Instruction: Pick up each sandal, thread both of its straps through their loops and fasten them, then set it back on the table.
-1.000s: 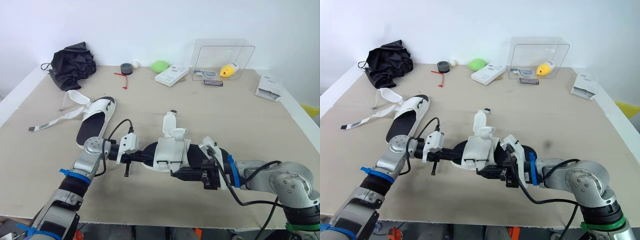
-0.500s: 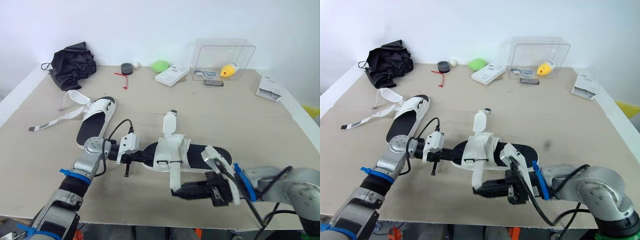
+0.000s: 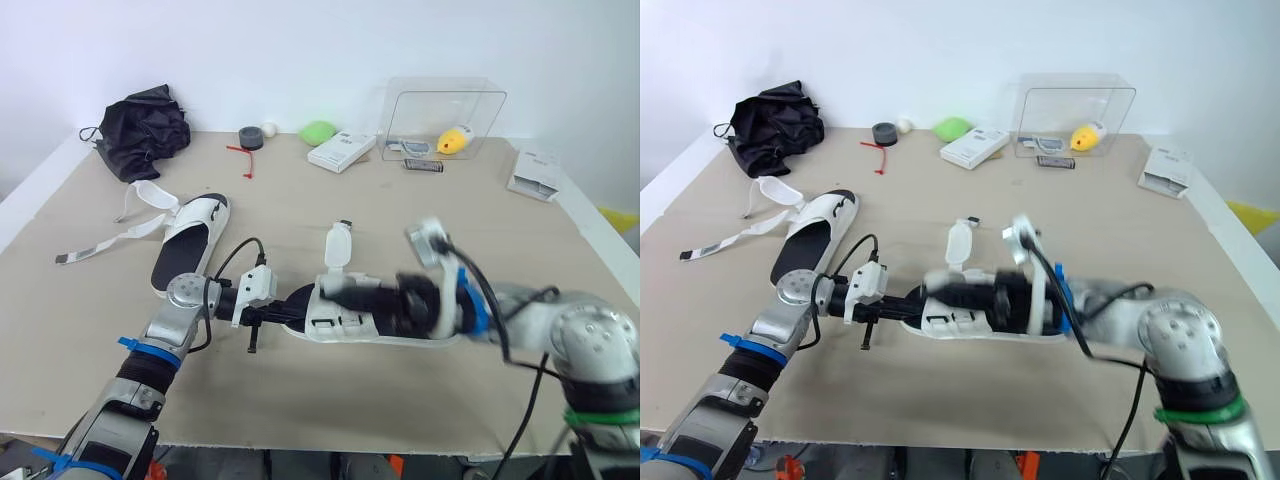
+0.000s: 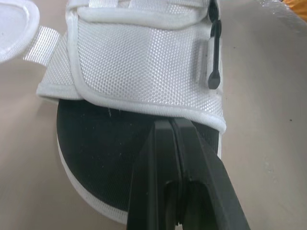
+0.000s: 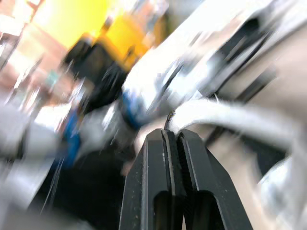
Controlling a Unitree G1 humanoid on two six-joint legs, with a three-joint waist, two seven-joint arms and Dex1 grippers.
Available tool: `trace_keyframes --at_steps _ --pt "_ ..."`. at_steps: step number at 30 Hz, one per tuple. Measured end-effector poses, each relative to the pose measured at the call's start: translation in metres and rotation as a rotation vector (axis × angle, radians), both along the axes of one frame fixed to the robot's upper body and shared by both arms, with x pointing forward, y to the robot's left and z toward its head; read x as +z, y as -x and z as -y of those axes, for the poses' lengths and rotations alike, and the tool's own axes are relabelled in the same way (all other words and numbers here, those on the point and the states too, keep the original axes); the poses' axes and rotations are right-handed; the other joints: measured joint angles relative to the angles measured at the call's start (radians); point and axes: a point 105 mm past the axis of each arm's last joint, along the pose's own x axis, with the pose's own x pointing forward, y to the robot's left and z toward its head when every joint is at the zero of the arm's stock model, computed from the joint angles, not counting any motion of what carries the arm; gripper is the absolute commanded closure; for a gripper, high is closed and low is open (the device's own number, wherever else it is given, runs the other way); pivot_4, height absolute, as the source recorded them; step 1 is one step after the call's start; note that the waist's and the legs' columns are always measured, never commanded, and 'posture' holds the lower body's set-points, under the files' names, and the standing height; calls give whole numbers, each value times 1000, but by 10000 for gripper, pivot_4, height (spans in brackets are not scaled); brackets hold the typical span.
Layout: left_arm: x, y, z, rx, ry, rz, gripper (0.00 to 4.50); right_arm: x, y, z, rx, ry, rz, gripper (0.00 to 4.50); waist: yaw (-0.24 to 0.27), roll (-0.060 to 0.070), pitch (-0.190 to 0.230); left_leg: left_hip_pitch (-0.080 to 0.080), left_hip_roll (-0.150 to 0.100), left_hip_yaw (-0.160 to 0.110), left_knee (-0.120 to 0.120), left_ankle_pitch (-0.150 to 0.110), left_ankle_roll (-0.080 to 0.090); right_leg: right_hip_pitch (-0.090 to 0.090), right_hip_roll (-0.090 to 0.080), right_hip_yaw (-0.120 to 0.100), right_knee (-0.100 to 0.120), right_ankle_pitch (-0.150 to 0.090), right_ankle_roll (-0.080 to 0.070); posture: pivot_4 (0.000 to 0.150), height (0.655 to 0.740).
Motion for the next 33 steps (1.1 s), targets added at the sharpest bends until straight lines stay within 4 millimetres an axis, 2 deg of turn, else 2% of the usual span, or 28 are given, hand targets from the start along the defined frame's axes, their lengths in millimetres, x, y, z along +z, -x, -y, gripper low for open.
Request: trace_keyframes --at_steps 7,14,21,26,33 --pt "1 2 0 -9 1 3 45000 -13 -33 12 -198 11 -119 44656 0 0 0 -1 -1 0 0 -1 1 0 -1 0 0 1 -4 1500 7400" --pt "0 1 0 -4 1 3 45000 -23 -42 14 -263 22 -187 44656 -1 0 0 -1 0 0 0 -1 1 0 -1 0 0 2 -4 1500 7400" --pt "0 2 0 -5 1 3 45000 -52 -60 27 -382 2 -400 44656 -1 0 0 -1 0 1 0 -1 1 0 0 0 0 2 -4 1500 7400" --pt "0 2 0 -5 1 2 45000 -52 -68 35 -413 -31 -432 44656 -1 0 0 -1 0 1 0 -1 1 0 0 0 0 2 -4 1500 7400" --pt "0 2 0 -1 -1 -1 45000 -56 -76 37 -460 -58 -461 44656 -2 0 0 -1 0 1 0 -1 1 0 0 0 0 2 -4 1500 7400"
